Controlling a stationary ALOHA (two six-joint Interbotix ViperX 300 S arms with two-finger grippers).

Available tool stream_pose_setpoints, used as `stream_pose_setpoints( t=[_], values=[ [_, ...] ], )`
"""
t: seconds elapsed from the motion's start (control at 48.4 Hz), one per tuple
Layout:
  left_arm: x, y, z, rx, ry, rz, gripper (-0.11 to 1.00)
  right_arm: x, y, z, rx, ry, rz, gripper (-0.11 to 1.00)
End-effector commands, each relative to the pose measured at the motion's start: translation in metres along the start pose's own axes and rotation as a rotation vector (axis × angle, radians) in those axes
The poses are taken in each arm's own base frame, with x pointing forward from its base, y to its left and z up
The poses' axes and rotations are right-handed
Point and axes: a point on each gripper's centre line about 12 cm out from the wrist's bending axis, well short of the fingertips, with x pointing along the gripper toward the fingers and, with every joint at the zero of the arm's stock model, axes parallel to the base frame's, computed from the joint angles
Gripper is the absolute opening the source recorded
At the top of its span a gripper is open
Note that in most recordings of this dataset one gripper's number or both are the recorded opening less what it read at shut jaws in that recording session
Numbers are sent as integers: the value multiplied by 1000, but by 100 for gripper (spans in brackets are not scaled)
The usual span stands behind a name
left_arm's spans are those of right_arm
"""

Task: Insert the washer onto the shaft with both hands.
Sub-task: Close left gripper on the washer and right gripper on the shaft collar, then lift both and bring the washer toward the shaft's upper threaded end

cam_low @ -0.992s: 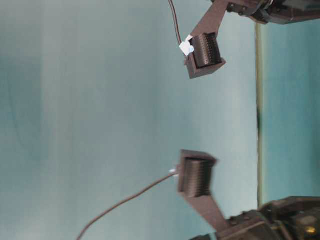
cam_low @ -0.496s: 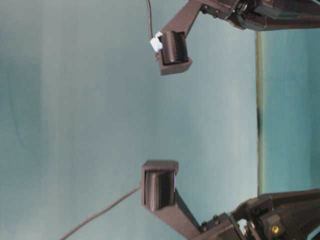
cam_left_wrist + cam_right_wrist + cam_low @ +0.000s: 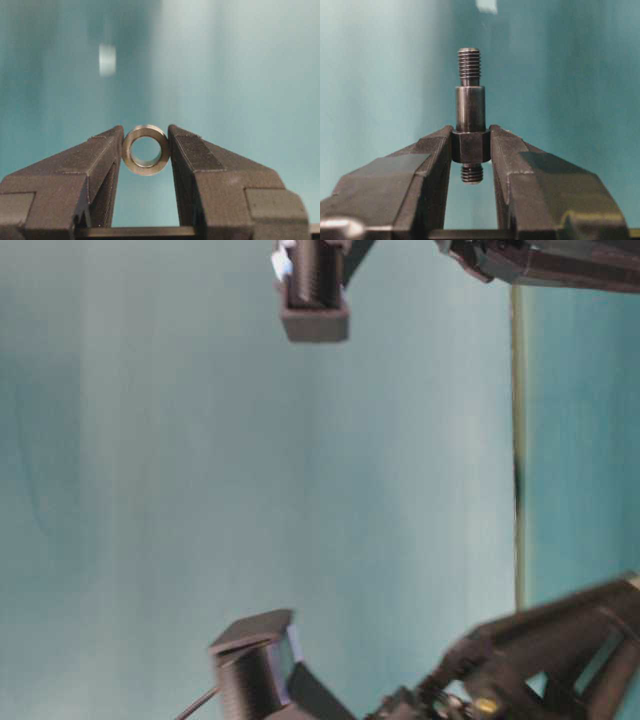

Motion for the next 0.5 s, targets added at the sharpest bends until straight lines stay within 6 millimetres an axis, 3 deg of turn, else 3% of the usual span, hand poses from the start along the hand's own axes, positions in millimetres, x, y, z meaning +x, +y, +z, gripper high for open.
stream_pose_setpoints(
  t=[0.0, 0.475],
  values=[
    [-6, -2, 13, 3, -84, -10, 37, -7, 3, 10, 21, -73, 10, 0],
    [-12, -3, 26, -1, -228, -22, 37, -11, 2, 13, 64, -203, 23, 0]
  ],
)
